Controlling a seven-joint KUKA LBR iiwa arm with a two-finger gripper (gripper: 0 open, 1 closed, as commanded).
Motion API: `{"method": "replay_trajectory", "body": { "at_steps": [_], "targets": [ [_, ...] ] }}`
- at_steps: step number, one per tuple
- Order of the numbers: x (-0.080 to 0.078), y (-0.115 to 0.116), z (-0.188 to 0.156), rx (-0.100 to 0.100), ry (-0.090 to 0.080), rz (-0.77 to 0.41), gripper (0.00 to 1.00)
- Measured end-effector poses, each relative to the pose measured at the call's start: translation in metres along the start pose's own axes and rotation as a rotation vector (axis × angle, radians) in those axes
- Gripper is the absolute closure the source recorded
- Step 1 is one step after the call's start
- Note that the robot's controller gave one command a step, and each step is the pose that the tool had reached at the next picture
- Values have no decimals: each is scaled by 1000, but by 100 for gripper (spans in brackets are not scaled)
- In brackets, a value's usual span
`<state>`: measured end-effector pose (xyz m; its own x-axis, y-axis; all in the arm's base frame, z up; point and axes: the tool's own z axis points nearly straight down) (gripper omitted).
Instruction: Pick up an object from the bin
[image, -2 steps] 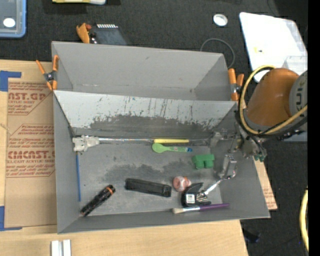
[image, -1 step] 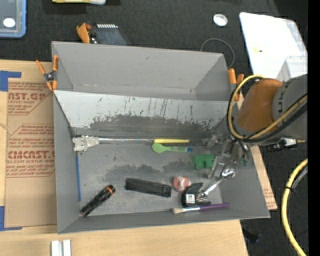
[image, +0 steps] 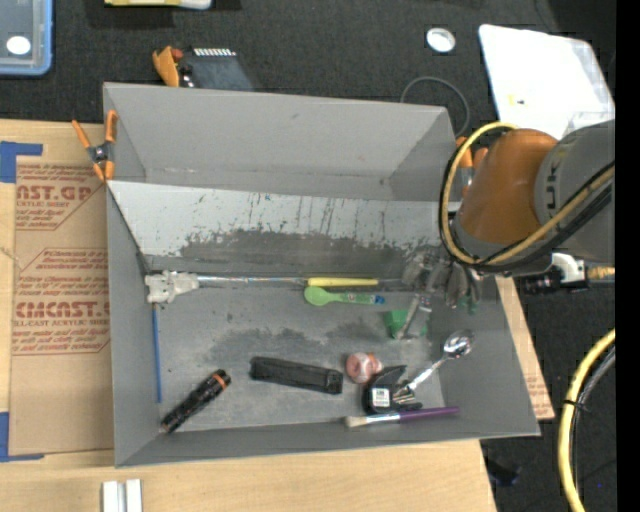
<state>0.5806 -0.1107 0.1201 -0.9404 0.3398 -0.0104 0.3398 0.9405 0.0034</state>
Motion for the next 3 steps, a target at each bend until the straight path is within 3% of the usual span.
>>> {"method": "replay_trajectory", "body": {
  "at_steps": [1,2,3],
  "targets": [
    [-6,-15,53,5,9,81,0],
    [0,-20,50,1,-7,-36,100],
    [1,-22,50,1,-8,-56,100]
  ]
}}
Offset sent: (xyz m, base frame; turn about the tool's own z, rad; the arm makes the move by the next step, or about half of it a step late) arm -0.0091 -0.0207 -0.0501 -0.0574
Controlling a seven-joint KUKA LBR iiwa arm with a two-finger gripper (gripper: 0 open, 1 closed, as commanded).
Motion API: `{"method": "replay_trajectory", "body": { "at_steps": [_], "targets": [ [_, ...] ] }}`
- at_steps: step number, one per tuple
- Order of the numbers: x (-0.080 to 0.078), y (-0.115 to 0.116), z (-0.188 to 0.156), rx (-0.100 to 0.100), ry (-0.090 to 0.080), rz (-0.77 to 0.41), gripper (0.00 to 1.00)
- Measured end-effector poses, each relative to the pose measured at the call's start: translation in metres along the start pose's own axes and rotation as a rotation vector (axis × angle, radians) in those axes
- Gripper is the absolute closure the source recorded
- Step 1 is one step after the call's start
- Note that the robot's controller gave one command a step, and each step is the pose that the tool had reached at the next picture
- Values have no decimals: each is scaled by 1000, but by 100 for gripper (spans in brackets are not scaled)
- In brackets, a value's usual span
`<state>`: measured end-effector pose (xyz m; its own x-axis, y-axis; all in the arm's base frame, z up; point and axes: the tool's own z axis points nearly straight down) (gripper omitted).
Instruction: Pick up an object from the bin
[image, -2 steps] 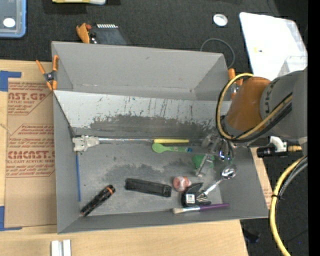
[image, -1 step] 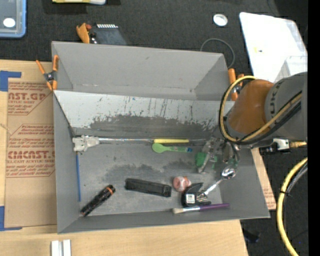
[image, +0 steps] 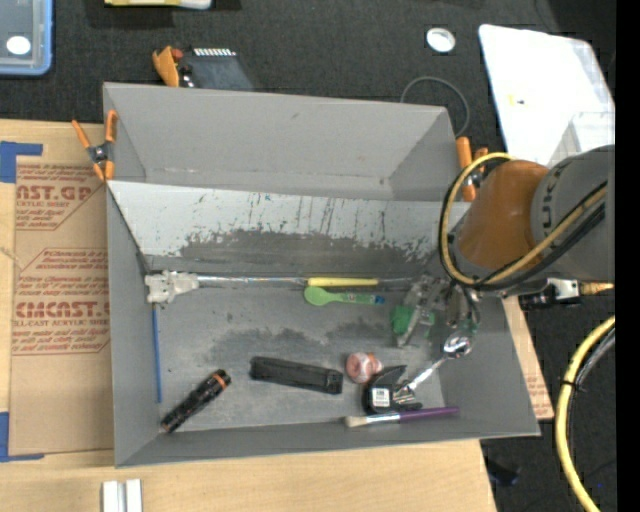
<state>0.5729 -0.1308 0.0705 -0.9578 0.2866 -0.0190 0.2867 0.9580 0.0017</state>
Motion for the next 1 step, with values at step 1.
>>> {"method": "replay_trajectory", "body": {
  "at_steps": [1],
  "targets": [
    [0,0,-5,0,1,0,100]
  ]
}}
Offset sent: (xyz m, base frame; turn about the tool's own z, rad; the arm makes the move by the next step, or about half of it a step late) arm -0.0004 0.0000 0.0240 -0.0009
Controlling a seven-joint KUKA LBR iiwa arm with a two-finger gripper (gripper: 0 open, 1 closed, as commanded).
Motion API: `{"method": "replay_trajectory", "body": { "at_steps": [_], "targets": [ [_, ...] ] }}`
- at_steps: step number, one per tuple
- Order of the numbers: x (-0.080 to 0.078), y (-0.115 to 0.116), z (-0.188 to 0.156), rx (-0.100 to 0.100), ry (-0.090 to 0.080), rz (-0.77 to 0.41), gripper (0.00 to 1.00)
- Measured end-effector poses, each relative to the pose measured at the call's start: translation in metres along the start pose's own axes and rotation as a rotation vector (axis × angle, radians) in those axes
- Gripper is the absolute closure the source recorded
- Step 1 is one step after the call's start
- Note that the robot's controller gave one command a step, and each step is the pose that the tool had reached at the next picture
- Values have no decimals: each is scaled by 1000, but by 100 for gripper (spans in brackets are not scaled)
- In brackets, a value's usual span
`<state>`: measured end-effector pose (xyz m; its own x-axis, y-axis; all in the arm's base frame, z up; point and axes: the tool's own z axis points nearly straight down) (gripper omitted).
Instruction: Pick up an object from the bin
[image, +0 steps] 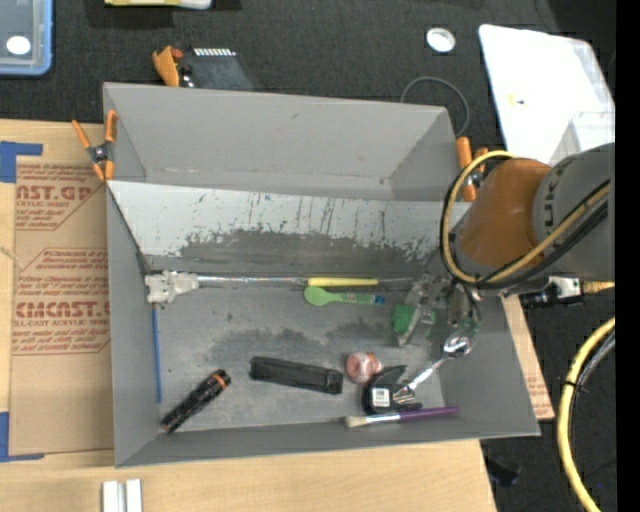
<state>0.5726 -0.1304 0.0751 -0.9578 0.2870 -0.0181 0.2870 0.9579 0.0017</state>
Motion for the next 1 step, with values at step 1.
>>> {"method": "replay_trajectory", "body": {
  "at_steps": [1],
  "targets": [
    [0,0,-12,0,-1,-1,100]
  ]
}}
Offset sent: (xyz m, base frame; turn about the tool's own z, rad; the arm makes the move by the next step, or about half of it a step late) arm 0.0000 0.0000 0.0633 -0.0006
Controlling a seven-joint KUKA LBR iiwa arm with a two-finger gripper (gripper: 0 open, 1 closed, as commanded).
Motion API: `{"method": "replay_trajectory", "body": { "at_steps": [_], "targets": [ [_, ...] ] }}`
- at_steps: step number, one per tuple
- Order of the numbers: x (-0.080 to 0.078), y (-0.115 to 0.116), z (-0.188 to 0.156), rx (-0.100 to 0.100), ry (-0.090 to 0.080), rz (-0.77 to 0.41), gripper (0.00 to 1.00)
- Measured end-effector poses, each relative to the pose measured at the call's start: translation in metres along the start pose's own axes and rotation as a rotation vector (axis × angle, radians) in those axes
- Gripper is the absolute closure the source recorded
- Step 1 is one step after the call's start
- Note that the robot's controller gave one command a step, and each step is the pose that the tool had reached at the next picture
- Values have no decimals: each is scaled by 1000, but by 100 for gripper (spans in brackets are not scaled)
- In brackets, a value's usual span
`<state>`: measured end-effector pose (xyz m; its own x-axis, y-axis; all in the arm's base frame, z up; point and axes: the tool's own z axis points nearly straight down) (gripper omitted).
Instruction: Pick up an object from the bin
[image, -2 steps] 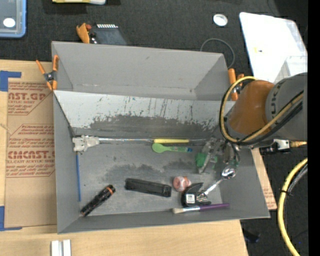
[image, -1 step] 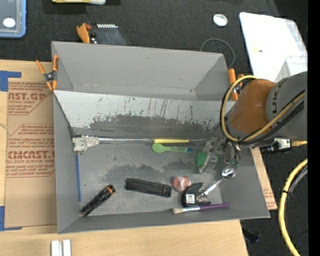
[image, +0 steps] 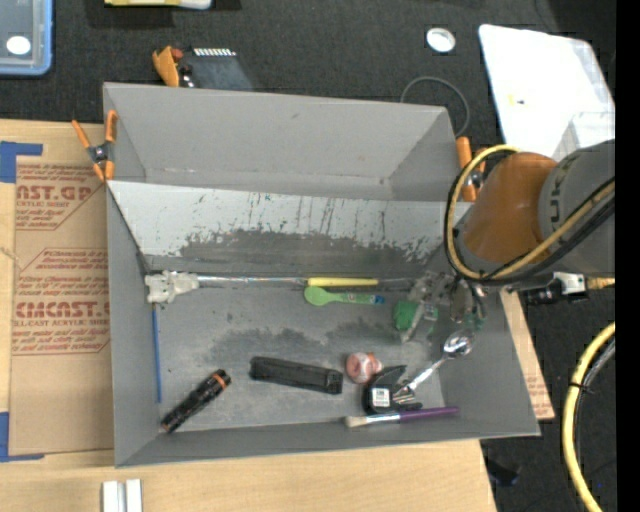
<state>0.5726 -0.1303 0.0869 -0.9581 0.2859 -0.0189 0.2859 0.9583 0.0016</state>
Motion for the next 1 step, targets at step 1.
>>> {"method": "replay_trajectory", "body": {
  "at_steps": [1],
  "targets": [
    [1,0,-27,0,4,0,100]
  ]
}}
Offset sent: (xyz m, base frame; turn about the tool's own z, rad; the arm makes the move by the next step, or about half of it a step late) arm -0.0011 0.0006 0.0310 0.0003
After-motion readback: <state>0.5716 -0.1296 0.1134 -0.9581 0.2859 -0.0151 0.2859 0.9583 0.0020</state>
